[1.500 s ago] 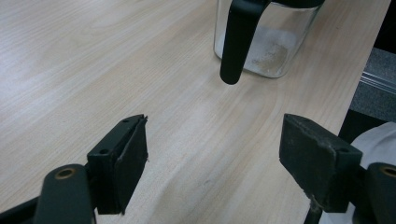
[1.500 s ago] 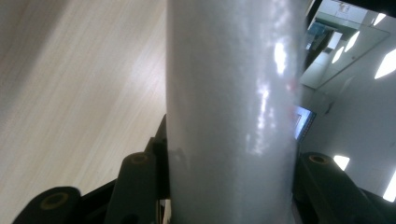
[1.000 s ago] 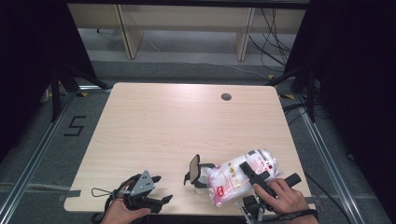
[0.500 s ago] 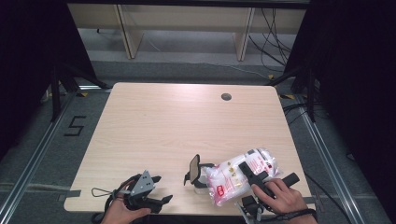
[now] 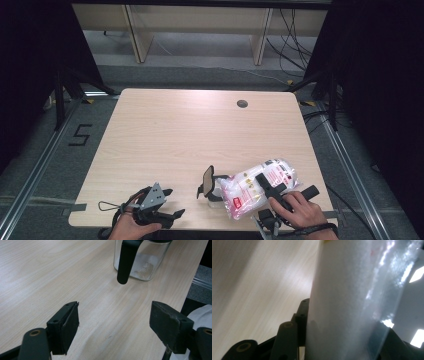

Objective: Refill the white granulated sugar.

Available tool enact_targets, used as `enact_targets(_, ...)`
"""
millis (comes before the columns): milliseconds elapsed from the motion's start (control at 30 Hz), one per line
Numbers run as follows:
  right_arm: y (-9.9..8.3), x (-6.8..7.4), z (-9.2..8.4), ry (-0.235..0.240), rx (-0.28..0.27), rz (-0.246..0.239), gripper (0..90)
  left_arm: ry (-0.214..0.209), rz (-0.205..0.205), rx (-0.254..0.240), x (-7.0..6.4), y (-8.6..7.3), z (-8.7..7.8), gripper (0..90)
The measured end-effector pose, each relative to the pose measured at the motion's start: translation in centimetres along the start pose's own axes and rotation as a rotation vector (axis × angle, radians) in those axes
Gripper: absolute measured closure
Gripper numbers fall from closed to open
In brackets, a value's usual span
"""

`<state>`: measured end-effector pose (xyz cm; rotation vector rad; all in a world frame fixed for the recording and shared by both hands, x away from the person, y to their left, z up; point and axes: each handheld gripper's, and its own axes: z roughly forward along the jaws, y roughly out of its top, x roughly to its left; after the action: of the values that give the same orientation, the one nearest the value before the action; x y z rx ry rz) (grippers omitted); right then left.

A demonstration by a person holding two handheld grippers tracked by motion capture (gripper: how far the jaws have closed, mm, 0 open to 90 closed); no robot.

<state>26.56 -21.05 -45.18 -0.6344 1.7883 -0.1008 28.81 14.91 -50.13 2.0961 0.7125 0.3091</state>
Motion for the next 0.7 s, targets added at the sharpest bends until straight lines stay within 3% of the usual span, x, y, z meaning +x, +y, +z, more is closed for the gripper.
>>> enact_targets(67,0.0,-0.1,-0.2,-0.007,-0.005,-0.009,60.5,0.013,0.017,0.009,0.1,0.0,-0.1,23.4)
enact_targets(100,-0.1,-0.5,-0.2,-0.006,-0.015,-0.051,60.8,0.008,0.017,0.013,0.1,0.0,-0.1,23.4)
enact_targets(133,-0.1,-0.5,-0.3,-0.012,-0.019,-0.042,60.8,-0.002,0.04,0.009,0.3,0.0,-0.1,23.4)
enact_targets(167,0.0,-0.4,-0.5,-0.01,-0.011,-0.012,61.0,0.0,0.037,0.008,0.3,0.1,-0.1,23.4)
enact_targets(300,-0.1,-0.6,-0.9,-0.01,-0.006,-0.03,61.1,-0.001,0.026,-0.005,0.2,0.0,-0.1,23.4)
enact_targets(333,-0.2,-0.7,-1.1,-0.011,0.0,-0.032,61.2,-0.002,0.001,0.0,0.0,0.0,-0.1,23.4)
enact_targets(400,-0.2,-0.9,-1.2,-0.021,0.004,-0.042,61.2,0.0,0.034,0.014,0.2,0.1,-0.2,23.4)
enact_targets(433,-0.3,-1.3,-1.3,-0.018,0.0,-0.096,61.2,-0.002,0.021,0.012,0.1,0.0,-0.1,23.4)
enact_targets(467,-0.3,-1.5,-1.5,-0.018,0.001,-0.11,61.2,-0.001,0.005,0.003,0.0,0.0,-0.1,23.4)
enact_targets(500,-0.3,-1.5,-1.6,-0.023,-0.007,-0.098,61.3,-0.001,0.008,0.004,0.0,0.0,-0.1,23.4)
enact_targets(533,-0.2,-1.4,-1.8,-0.021,-0.001,-0.055,61.3,-0.001,0.007,0.012,0.1,0.0,-0.1,23.4)
enact_targets(633,0.0,-2.0,-2.1,-0.013,-0.01,-0.12,61.3,0.008,0.015,0.01,0.1,0.0,-0.1,23.4)
enact_targets(700,0.1,-2.1,-2.3,-0.003,-0.013,-0.134,61.3,0.008,0.008,0.004,0.1,0.0,-0.1,23.4)
